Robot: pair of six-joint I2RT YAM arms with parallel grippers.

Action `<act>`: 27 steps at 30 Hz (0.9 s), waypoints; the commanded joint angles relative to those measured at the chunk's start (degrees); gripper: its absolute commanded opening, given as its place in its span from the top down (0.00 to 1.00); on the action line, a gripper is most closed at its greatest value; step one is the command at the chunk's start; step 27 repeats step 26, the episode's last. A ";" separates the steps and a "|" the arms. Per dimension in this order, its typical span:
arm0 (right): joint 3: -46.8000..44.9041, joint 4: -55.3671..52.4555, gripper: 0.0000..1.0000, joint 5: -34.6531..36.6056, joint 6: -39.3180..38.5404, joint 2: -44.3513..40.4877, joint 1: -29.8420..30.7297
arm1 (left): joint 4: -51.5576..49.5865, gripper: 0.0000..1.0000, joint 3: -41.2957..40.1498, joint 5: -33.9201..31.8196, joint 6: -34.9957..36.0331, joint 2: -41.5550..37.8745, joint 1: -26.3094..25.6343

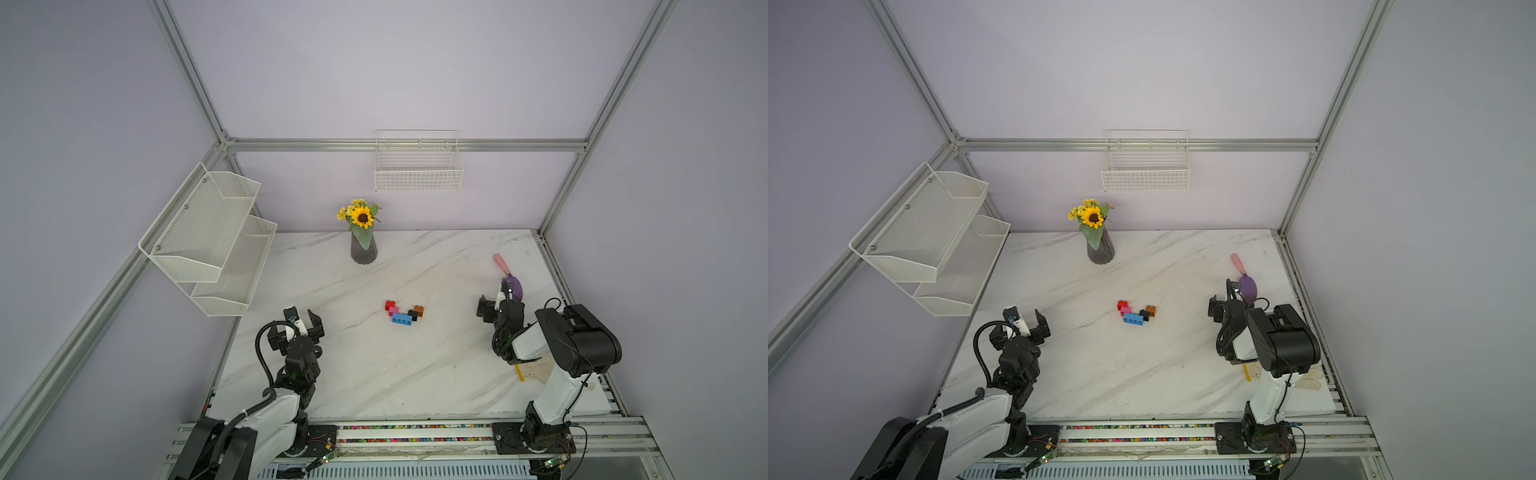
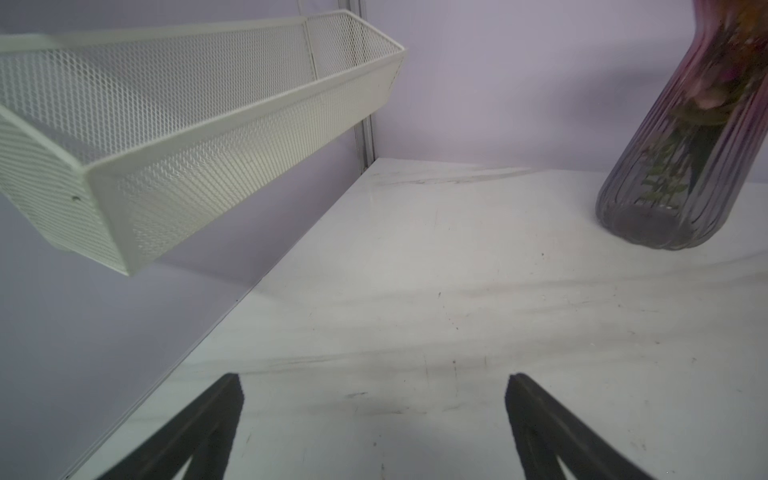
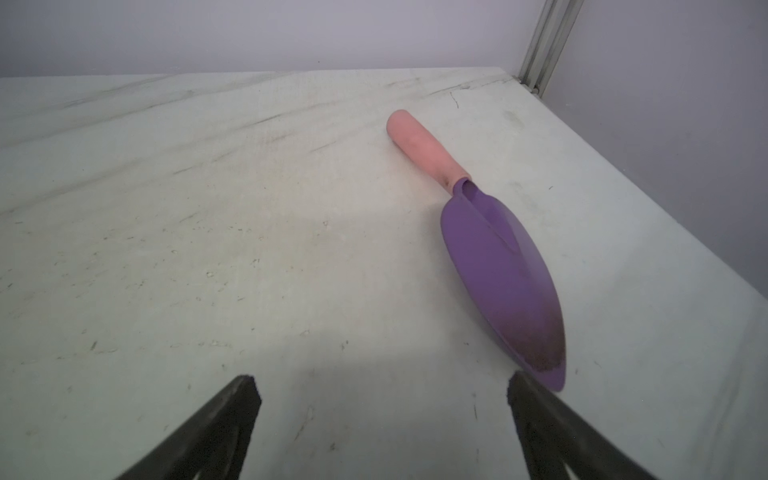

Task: Assemble the letter v with lego
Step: Reset both arms

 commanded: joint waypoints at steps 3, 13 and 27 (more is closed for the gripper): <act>1.07 6.88 0.03 1.14 -1.05 -0.56 -0.29 | 19.99 0.00 7.44 5.76 5.47 17.06 1.97; 1.61 5.52 0.03 0.19 -1.22 -0.65 -0.31 | 13.38 0.00 15.09 15.30 4.65 27.19 6.13; 1.66 5.56 0.03 0.18 -1.15 -0.71 -0.29 | 7.17 0.00 18.01 23.82 2.88 27.37 9.99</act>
